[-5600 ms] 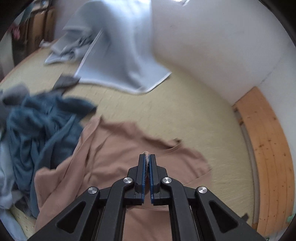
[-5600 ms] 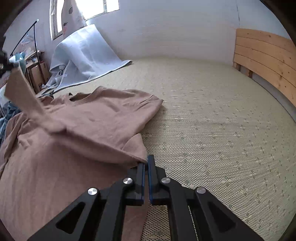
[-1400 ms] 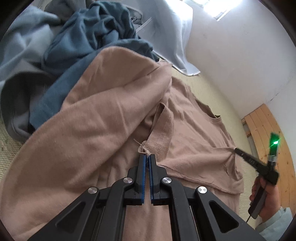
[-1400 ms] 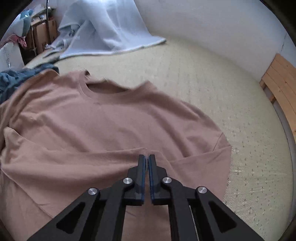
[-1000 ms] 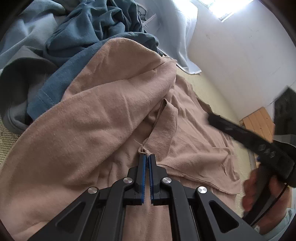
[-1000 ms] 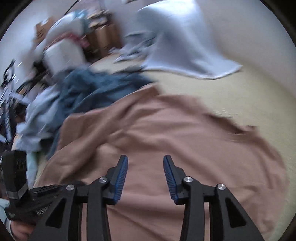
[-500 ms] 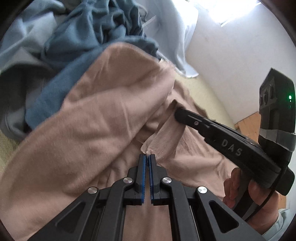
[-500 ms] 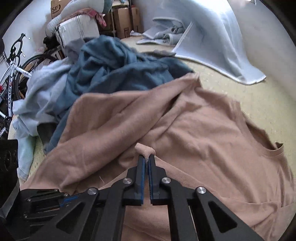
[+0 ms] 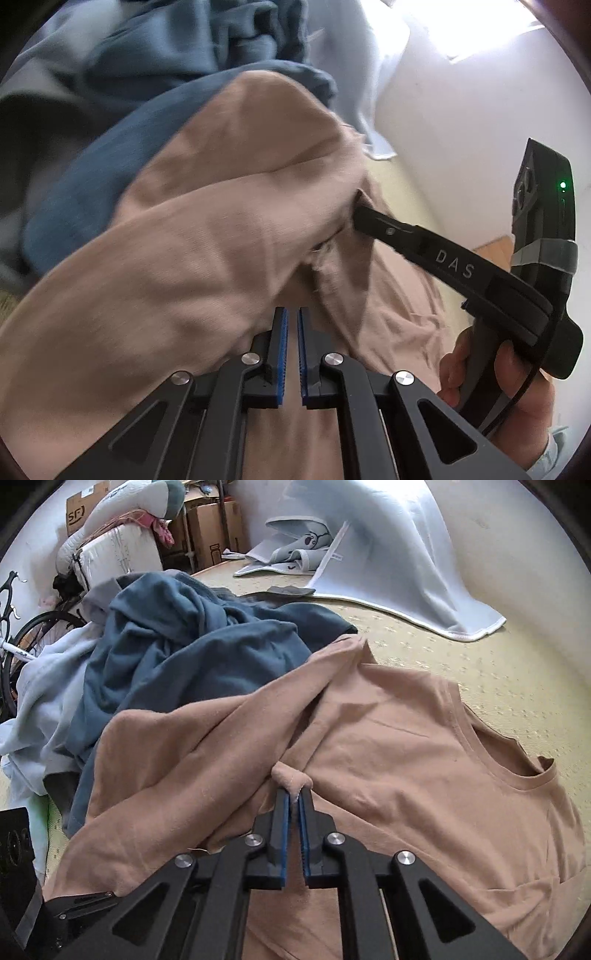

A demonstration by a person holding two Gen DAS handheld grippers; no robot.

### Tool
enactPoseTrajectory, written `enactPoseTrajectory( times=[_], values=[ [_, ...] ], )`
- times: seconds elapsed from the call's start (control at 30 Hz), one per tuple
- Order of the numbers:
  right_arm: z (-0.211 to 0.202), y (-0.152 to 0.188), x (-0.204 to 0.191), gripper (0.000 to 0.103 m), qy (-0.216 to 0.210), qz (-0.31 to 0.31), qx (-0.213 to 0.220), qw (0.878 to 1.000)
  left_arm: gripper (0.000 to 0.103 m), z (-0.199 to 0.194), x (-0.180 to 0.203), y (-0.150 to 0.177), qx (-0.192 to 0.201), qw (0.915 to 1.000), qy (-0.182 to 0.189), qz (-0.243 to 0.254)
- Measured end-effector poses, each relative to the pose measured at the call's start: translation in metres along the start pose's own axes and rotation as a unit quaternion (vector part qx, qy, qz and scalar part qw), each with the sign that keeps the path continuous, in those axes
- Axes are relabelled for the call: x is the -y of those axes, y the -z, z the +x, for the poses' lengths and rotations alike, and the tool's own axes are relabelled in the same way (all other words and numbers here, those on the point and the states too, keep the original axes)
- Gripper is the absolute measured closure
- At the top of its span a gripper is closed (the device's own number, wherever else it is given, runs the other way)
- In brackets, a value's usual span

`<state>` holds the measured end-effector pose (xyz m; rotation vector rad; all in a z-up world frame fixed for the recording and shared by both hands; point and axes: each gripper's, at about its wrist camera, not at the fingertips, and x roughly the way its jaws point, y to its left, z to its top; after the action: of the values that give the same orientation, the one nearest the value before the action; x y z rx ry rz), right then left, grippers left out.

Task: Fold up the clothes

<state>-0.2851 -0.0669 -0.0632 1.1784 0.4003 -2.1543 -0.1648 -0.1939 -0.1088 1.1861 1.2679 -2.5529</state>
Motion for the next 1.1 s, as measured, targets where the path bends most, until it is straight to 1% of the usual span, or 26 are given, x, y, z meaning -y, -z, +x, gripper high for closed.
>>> enactPoseTrajectory(
  times=[0.03, 0.07, 0.1, 0.13, 0.17, 0.27, 0.47, 0.5, 0.53, 0.57, 0.63, 0.67, 0.73, 0.8, 0.93, 1.03, 1.1],
  values=[
    [-0.003, 0.0, 0.002, 0.086, 0.0, 0.001, 0.001, 1.0, 0.095, 0.002, 0.003, -0.001, -0.002, 1.0, 0.004, 0.006],
    [-0.007, 0.0, 0.004, 0.08, -0.002, 0.003, 0.006, 1.0, 0.089, 0.004, 0.005, -0.002, -0.004, 0.9999, 0.008, 0.008],
    [-0.01, 0.001, 0.005, 0.07, -0.005, 0.004, 0.011, 1.0, 0.085, 0.006, 0.005, -0.003, -0.005, 0.9999, 0.012, 0.006],
    [-0.017, 0.002, 0.008, 0.063, -0.011, 0.007, 0.019, 1.0, 0.078, 0.008, 0.005, -0.004, -0.004, 0.9999, 0.015, 0.004],
    [-0.021, 0.001, 0.01, 0.062, -0.014, 0.01, 0.023, 1.0, 0.076, 0.009, 0.005, -0.005, -0.002, 0.9998, 0.019, 0.001],
    [-0.033, 0.002, 0.016, 0.061, -0.018, 0.016, 0.031, 0.999, 0.076, 0.012, 0.01, -0.007, 0.007, 0.9997, 0.025, -0.004],
    [-0.066, 0.018, 0.03, 0.061, -0.025, 0.031, 0.051, 0.998, 0.076, 0.027, 0.013, -0.016, 0.019, 0.9994, 0.017, -0.023],
    [-0.077, 0.024, 0.035, 0.061, -0.023, 0.034, 0.058, 0.997, 0.077, 0.028, 0.013, -0.015, 0.021, 0.9993, 0.015, -0.026],
    [-0.089, 0.03, 0.04, 0.062, -0.021, 0.037, 0.065, 0.997, 0.086, 0.025, 0.012, -0.013, 0.023, 0.9993, 0.013, -0.026],
    [-0.101, 0.037, 0.045, 0.062, -0.019, 0.041, 0.072, 0.996, 0.092, 0.02, 0.01, -0.01, 0.024, 0.9993, 0.012, -0.025],
    [-0.127, 0.053, 0.061, 0.061, -0.002, 0.05, 0.089, 0.995, 0.095, 0.012, 0.008, -0.006, 0.028, 0.9992, 0.01, -0.025],
    [-0.135, 0.067, 0.074, 0.061, 0.015, 0.059, 0.084, 0.995, 0.096, 0.01, 0.007, -0.005, 0.032, 0.9991, 0.009, -0.026],
    [-0.151, 0.096, 0.098, 0.056, 0.051, 0.075, 0.073, 0.993, 0.097, 0.004, 0.008, -0.004, 0.042, 0.9987, 0.003, -0.028],
    [-0.167, 0.124, 0.123, 0.054, 0.086, 0.092, 0.061, 0.99, 0.098, 0.002, 0.012, -0.002, 0.05, 0.9985, -0.004, -0.022],
    [-0.198, 0.181, 0.172, 0.054, 0.156, 0.125, 0.038, 0.979, 0.098, -0.007, 0.013, -0.005, 0.069, 0.9973, -0.018, -0.016],
    [-0.192, 0.218, 0.19, 0.054, 0.174, 0.139, 0.009, 0.975, 0.098, -0.011, 0.013, 0.001, 0.068, 0.9969, -0.037, -0.013],
    [-0.182, 0.236, 0.202, 0.054, 0.189, 0.157, -0.007, 0.969, 0.098, -0.018, 0.009, 0.003, 0.063, 0.9968, -0.048, -0.013]
  ],
)
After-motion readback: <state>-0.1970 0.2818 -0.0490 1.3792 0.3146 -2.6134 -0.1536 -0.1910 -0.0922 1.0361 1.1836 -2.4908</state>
